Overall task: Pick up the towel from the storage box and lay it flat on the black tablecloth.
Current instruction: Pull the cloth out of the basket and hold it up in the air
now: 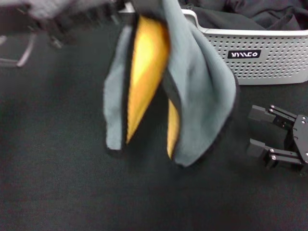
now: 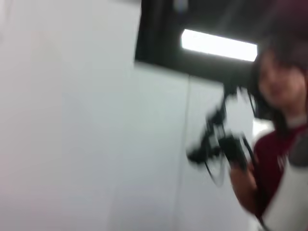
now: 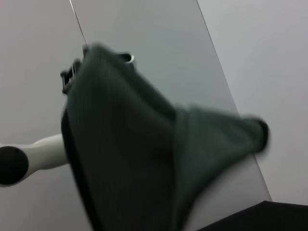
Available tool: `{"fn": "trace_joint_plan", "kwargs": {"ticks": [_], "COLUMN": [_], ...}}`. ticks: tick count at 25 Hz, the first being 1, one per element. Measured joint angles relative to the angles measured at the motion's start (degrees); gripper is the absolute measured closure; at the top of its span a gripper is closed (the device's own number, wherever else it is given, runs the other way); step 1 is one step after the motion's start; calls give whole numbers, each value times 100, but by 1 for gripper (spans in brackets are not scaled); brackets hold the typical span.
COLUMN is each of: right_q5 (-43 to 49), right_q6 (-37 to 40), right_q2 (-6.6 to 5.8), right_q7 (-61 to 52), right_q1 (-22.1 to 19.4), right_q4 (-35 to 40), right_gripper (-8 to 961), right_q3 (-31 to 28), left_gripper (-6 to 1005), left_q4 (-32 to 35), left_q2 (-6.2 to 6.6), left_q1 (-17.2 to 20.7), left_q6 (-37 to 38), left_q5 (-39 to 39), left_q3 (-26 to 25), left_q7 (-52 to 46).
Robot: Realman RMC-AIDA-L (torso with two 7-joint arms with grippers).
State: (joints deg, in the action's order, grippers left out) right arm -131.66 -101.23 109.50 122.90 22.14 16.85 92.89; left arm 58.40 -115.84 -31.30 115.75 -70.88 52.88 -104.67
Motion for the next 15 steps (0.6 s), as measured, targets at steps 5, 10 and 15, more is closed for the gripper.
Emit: {"fn": "trace_joint_plan", "kwargs": {"ticks": [5,10,15], "right_q5": [-53,-47,-30], "right_q6": [-28,-71,-77], "right_q2": [149,287,508], "right_q7": [216,95,69], "right_q1": [-78,-4,122], "right_q4": [55,208,254], "right_gripper": [95,96,98], "right_q3": [-38,-36,32], "left_gripper": [969,969,970], "left_q4": [-81,-418,-713], "left_q2": [-286,-338,-360], "left_q1": [262,277,266], "left_q6": [-13,-47,-152], "left_q5": [336,414,620], "left_q3": [-479,-598,-608], "left_q7": [421,846,1265]}}
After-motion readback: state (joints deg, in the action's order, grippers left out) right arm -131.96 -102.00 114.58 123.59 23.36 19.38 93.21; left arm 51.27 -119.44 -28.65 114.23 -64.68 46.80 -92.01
